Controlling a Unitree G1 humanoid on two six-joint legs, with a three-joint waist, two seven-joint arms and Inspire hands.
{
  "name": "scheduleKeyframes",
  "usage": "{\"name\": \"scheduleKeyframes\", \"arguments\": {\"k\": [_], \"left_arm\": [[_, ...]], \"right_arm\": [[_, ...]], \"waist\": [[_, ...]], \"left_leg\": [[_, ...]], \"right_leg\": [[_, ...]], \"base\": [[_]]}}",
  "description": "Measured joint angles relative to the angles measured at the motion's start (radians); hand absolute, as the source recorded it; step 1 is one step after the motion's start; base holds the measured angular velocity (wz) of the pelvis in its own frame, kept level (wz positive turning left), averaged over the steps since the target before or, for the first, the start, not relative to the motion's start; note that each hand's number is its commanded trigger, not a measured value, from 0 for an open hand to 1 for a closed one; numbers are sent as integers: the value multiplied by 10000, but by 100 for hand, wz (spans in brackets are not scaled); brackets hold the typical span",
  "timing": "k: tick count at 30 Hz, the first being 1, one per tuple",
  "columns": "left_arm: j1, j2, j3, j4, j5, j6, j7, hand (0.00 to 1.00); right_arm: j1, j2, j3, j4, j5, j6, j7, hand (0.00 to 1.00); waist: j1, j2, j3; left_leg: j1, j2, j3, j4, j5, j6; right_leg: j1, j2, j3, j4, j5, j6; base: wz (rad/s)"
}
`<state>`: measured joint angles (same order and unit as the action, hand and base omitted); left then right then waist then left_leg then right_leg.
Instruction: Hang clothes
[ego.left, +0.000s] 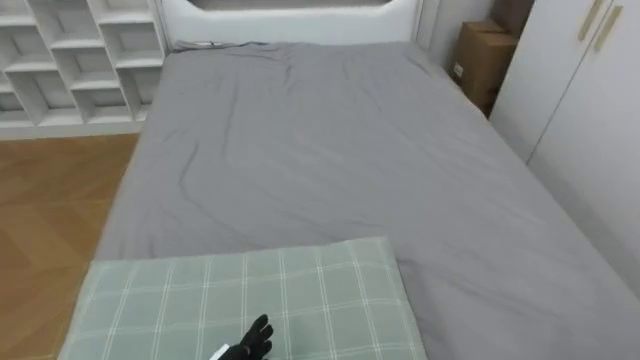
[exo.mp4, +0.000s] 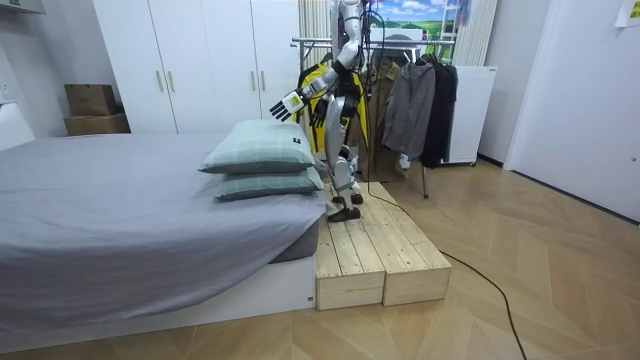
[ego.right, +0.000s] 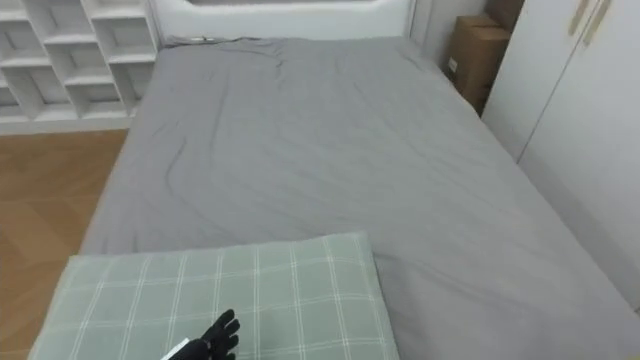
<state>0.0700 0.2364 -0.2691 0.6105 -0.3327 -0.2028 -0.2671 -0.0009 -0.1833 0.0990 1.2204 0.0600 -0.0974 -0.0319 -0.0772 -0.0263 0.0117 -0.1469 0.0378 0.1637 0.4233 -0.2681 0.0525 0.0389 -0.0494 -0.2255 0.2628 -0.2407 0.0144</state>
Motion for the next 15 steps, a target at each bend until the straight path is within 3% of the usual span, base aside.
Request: {"name": "scheduleKeyframes", "arguments": {"k": [6,11,15], "left_arm": [[3,-225,289,-5,151,11,150,0],[190,-210,542,23,220,11,476,0],[354,-272,1315,581,225,9,842,0]], "right_arm": [[-124,97,326,-113,-397,-73,320,0],[72,146,477,-96,-415,-109,696,0],[363,148,464,-94,-425,-111,743,0]], "waist": [[348,23,44],[485,-14,37],[610,-16,31]], "left_leg": [[141,-164,-135,-194,49,-74],[434,-299,-348,-488,125,-169],[577,-315,-437,-617,152,-215]], "right_leg": [[270,0,9,-466,12,17],[510,21,61,-612,12,17],[679,60,-2,-710,14,14]], "base": [[8],[12],[7]]}}
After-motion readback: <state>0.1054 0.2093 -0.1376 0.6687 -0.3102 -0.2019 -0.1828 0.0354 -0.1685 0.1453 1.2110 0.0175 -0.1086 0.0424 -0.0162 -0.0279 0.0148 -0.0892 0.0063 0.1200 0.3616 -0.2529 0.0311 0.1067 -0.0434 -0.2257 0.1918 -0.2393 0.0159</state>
